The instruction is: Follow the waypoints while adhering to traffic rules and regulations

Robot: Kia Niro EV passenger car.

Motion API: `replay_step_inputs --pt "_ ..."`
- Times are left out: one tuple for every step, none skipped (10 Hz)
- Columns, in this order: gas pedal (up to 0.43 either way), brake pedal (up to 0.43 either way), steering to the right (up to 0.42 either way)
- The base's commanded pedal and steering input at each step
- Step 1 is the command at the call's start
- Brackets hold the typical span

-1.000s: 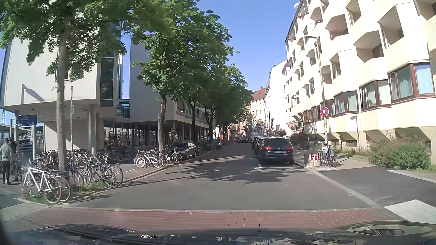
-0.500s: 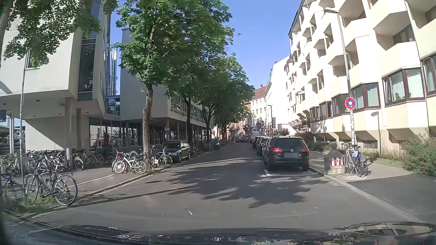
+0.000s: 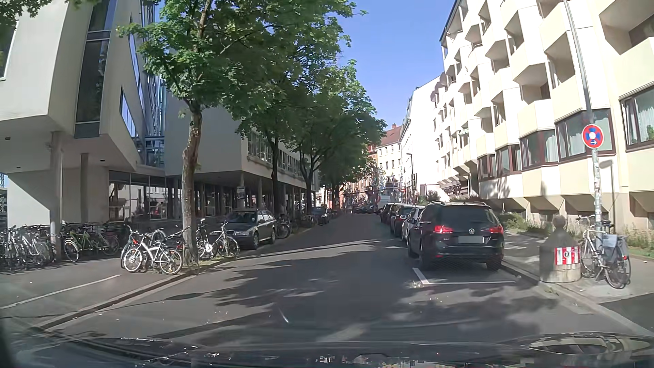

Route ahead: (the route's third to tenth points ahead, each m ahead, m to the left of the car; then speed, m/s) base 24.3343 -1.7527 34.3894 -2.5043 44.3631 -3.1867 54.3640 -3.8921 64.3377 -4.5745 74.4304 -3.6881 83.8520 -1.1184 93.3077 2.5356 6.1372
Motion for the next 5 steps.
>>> replay_step_inputs --pt "0.059 0.000 0.004" --pt "0.059 0.000 0.004" --pt "0.059 0.000 0.006" --pt "0.059 0.000 0.008" --pt "0.059 0.000 0.008"
